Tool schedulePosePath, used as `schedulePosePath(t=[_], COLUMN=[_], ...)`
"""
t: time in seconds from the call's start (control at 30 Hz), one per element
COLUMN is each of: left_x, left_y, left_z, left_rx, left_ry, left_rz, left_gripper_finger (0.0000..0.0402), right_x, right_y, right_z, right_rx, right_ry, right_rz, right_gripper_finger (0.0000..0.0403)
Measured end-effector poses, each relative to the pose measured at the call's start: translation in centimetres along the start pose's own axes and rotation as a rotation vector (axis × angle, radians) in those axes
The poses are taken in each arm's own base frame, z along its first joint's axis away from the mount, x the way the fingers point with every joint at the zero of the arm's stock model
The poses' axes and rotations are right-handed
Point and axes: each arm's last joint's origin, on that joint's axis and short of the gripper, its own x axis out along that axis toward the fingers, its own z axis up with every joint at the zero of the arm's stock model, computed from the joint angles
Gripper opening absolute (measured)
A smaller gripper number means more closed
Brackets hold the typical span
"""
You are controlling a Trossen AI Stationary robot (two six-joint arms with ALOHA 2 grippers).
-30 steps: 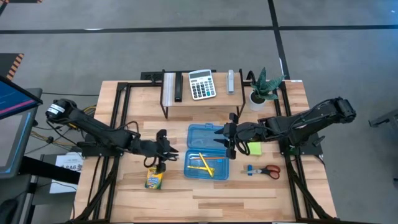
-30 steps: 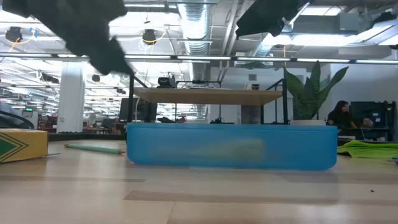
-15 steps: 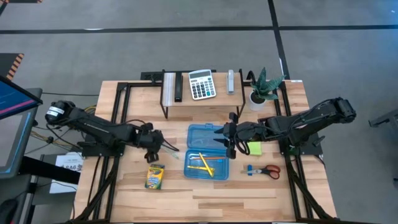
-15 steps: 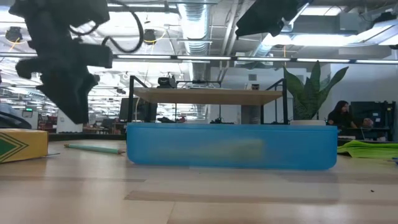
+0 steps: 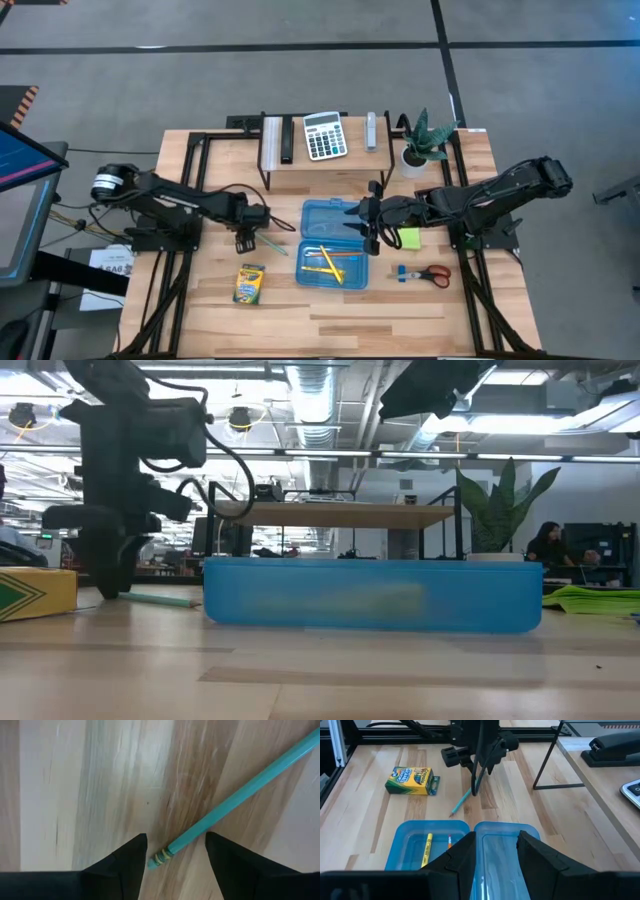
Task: Pack school essentials
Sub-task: Put the light blue pencil into the supply box
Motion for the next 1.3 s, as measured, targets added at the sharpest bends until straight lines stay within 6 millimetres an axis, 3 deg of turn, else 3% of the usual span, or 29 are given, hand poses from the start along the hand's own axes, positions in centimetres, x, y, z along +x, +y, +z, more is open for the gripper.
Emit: schedulePosePath(t=[0.3, 0.63, 0.87, 1.3], left_x=[0.4, 0.4, 0.4, -1.0], left_y=[-0.2, -0.7, -0.8, -0.7], left_z=[0.0, -0.2, -0.3, -1.0], left_rx=[-0.020, -0.064, -0.063, -0.058], left_ry=[0.047, 0.065, 0.077, 0.162], left_rz=[-0.038, -0.102, -0.127, -0.174], left_gripper_finger=[0.0183, 0.0068, 0.0010, 0.0000], right_x=[0.0, -0.2, -0.2, -0.2], right_y=[0.0, 0.6, 0.7, 0.7], right_z=[0.0, -0.1, -0.1, -0.1], right_rx=[-0.001, -0.013, -0.015, -0.014], right_ry=[0.003, 0.002, 0.002, 0.002], right_rz=[0.000, 0.022, 0.025, 0.024], right_gripper_finger=[0.0163, 0.0163, 0.0163, 0.0163])
